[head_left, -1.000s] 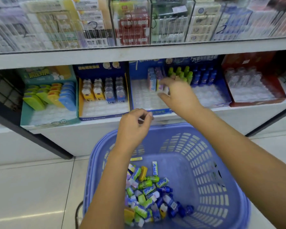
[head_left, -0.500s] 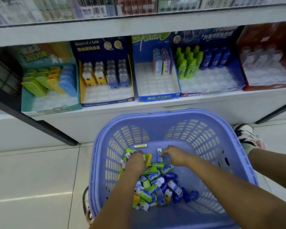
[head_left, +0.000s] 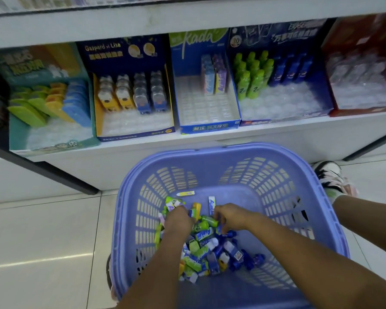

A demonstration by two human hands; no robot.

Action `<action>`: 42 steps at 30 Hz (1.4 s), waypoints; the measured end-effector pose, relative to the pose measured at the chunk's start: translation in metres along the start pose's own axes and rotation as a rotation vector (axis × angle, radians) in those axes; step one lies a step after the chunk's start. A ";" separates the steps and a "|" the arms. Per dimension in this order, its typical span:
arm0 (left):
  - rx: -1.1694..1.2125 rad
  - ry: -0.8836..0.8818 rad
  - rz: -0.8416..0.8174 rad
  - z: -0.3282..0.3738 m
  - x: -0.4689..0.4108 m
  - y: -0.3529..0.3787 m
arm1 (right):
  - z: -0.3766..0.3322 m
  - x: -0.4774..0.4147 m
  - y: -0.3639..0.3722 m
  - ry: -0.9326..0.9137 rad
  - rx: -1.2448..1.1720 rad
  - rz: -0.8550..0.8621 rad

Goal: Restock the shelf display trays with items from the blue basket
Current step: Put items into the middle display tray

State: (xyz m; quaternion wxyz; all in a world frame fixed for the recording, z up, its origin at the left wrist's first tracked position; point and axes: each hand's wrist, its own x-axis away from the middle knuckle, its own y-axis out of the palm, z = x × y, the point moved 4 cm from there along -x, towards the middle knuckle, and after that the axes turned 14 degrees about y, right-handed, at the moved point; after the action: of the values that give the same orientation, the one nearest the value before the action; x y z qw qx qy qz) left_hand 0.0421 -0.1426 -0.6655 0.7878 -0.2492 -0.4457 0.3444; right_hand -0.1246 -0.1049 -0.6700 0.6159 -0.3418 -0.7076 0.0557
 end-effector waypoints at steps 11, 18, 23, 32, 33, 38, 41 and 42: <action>0.786 0.186 -0.014 0.087 0.023 -0.128 | -0.053 0.132 -0.166 -0.420 -0.839 0.362; 1.077 0.361 0.203 0.112 0.048 -0.203 | -0.097 0.172 -0.271 -0.484 -0.858 1.083; 1.317 0.334 0.291 0.121 0.043 -0.207 | -0.130 0.129 -0.316 -0.383 -0.663 1.128; 1.216 0.477 0.510 0.108 0.043 -0.216 | -0.148 0.092 -0.339 -0.243 -0.388 0.993; 1.244 0.498 0.529 0.106 0.042 -0.217 | -0.147 0.091 -0.340 -0.231 -0.370 0.965; 1.319 0.535 0.572 0.100 0.038 -0.220 | -0.146 0.087 -0.343 -0.167 -0.275 1.012; 1.342 0.538 0.586 0.102 0.037 -0.220 | -0.148 0.088 -0.338 -0.100 -0.196 1.017; 1.335 0.543 0.592 0.103 0.037 -0.220 | -0.149 0.093 -0.334 -0.096 -0.158 1.017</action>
State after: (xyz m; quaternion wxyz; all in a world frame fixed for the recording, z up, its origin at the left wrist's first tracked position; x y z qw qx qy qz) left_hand 0.0361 -0.2458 -0.4426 0.7279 0.0938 0.1496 0.6626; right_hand -0.1290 -0.3588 -0.3906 0.4501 -0.6852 -0.4815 0.3100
